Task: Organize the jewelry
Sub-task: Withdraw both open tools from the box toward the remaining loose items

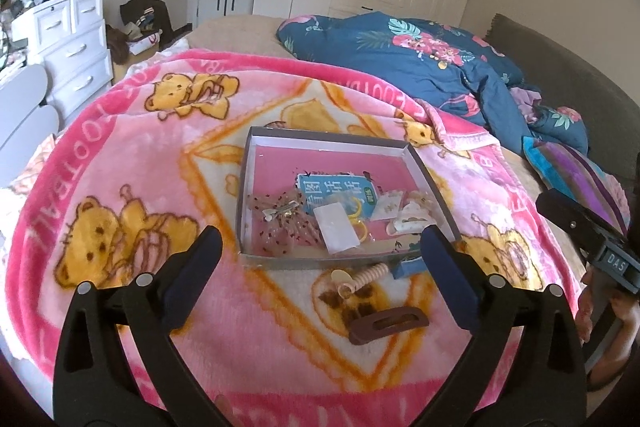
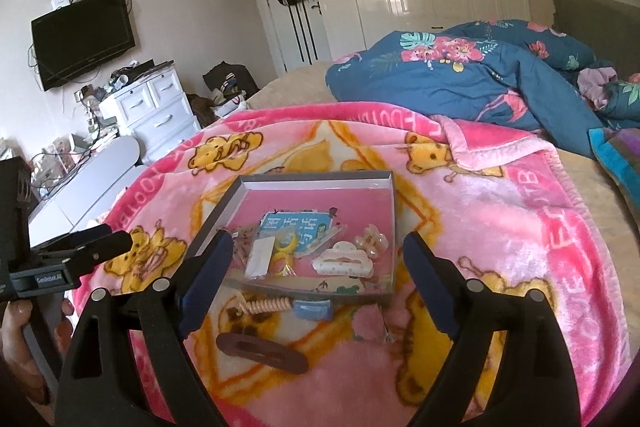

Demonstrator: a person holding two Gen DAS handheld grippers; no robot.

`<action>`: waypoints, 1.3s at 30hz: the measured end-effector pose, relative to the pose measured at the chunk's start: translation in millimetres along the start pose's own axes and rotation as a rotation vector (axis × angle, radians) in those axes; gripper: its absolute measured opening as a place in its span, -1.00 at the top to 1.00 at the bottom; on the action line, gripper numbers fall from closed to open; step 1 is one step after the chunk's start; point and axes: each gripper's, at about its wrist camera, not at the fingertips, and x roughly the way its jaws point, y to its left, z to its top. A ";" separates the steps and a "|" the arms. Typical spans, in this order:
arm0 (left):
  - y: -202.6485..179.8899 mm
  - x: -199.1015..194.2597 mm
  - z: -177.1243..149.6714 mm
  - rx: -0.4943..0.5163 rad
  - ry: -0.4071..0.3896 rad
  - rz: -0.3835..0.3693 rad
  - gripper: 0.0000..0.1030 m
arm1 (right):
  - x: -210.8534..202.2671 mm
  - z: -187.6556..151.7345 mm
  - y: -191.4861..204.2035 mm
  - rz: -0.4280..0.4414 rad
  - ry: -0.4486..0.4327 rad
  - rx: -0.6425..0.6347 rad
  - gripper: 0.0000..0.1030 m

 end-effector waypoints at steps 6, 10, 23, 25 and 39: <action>-0.6 -6.0 -7.1 0.006 0.006 0.002 -0.80 | -10.8 -9.1 2.9 -0.006 0.001 -0.017 -0.67; -0.9 -9.2 -14.4 0.011 0.009 0.006 -0.80 | -14.5 -16.6 4.2 -0.016 0.005 -0.028 -0.68; -1.9 -2.5 -41.2 0.022 0.042 0.011 -0.80 | -8.2 -46.1 -0.4 -0.020 0.053 -0.015 -0.70; -2.2 1.0 -46.2 0.026 0.053 0.011 -0.80 | -5.7 -52.0 -1.3 -0.022 0.065 -0.013 -0.70; -5.4 27.3 -77.6 0.076 0.133 0.031 -0.80 | 8.9 -87.6 -7.9 -0.027 0.145 -0.006 -0.70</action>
